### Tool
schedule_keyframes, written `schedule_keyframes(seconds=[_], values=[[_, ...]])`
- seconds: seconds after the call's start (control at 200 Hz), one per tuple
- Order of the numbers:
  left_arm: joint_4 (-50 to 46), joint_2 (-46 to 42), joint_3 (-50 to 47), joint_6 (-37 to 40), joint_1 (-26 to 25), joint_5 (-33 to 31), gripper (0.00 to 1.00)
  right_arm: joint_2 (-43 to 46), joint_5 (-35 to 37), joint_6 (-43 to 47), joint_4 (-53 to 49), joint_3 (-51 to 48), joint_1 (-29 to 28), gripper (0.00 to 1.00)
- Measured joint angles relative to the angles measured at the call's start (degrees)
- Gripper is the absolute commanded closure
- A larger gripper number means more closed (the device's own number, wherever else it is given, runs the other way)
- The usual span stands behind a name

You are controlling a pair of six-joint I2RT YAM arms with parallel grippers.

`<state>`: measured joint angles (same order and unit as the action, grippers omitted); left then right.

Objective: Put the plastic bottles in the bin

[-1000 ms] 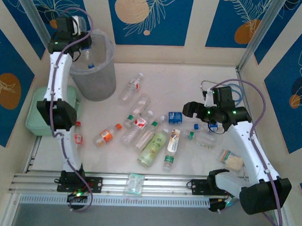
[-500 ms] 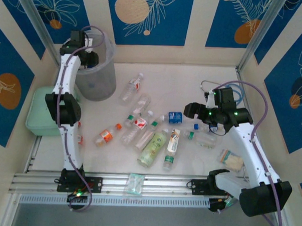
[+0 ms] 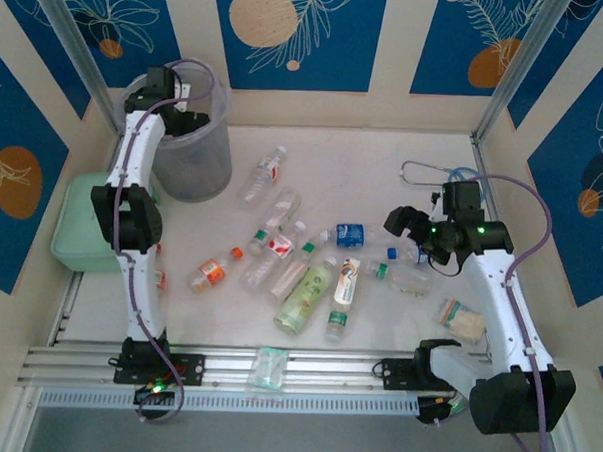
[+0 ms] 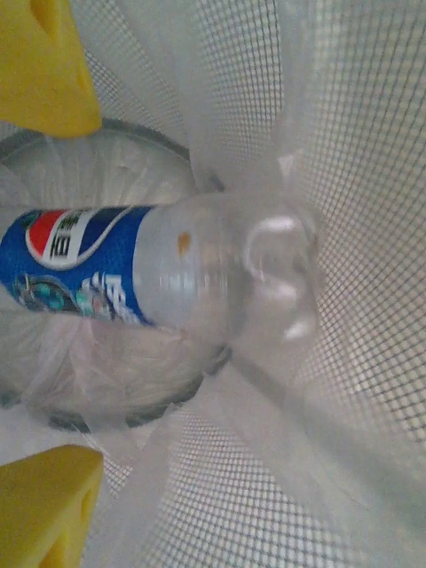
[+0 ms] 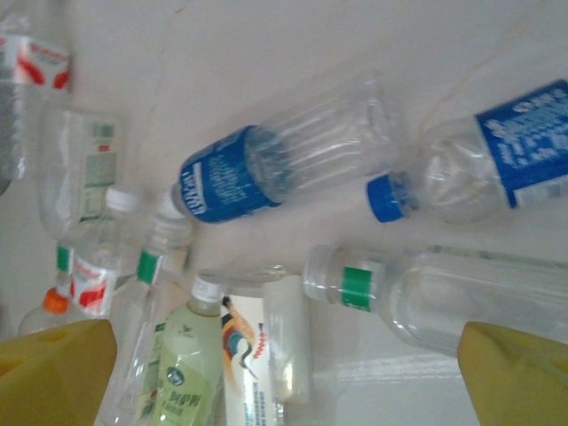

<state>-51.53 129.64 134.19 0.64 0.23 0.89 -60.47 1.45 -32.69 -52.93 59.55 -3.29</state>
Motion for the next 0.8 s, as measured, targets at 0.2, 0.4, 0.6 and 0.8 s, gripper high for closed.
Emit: schedule_keyframes(seconds=[0.2,0.4,0.6,0.8], values=[[-0.55,-5.64,1.4,1.44,0.0,-1.22,0.0,-0.15,8.52,-8.74,-5.07,-1.46,0.42,0.01],[-1.01,-16.22,2.14,3.23,0.0,-2.03,0.0,-2.43,12.94,-18.56,-9.66,-2.78,1.18,0.02],[-0.59,-29.9,-5.09,4.46,-2.6,-3.23,0.0,-0.55,8.33,-28.55,-8.31,-10.91,0.26,0.06],[0.48,-40.54,-20.35,3.91,-14.27,-3.39,0.0,-0.28,5.79,-37.31,-5.33,-17.44,0.28,0.01]])
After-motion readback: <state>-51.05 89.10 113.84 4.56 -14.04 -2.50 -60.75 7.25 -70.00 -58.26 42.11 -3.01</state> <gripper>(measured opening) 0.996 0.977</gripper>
